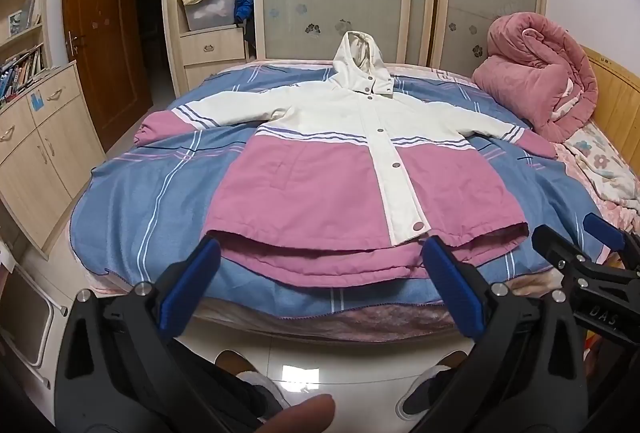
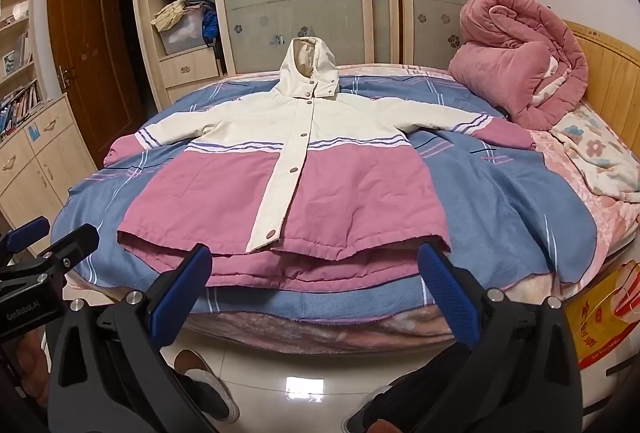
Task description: Fold large clothes
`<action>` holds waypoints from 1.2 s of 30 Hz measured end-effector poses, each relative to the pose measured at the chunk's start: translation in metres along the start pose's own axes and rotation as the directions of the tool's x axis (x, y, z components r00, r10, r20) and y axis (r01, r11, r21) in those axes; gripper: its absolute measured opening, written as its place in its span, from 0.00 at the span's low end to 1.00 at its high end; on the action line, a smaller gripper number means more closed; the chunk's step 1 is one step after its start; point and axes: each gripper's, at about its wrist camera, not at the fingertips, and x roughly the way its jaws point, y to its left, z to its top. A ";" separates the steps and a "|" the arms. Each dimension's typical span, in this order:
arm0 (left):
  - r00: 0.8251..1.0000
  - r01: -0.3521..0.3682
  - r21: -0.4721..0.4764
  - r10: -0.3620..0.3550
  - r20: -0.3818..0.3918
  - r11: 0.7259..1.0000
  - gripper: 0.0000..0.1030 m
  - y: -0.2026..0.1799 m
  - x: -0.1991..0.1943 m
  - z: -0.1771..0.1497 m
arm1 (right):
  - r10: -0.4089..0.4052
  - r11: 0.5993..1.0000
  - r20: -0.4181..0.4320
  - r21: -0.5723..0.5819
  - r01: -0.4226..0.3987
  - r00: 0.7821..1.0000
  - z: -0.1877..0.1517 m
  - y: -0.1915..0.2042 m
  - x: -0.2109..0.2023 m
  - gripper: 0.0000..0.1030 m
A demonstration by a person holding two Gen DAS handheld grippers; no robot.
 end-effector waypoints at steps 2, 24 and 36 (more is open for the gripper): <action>1.000 0.003 0.000 -0.003 -0.002 1.000 0.98 0.000 0.000 0.000 | 0.001 1.000 -0.004 0.003 -0.001 1.000 0.001 -0.001 0.003 0.99; 0.997 0.049 -0.026 -0.051 -0.060 0.998 0.98 0.002 0.025 0.003 | 0.002 1.000 -0.035 0.017 -0.002 0.999 -0.002 -0.005 0.023 0.99; 0.823 0.556 -0.383 -0.553 0.129 0.738 0.98 0.034 0.020 -0.032 | -0.012 0.999 0.544 -0.028 0.032 0.839 -0.014 -0.019 -0.052 0.99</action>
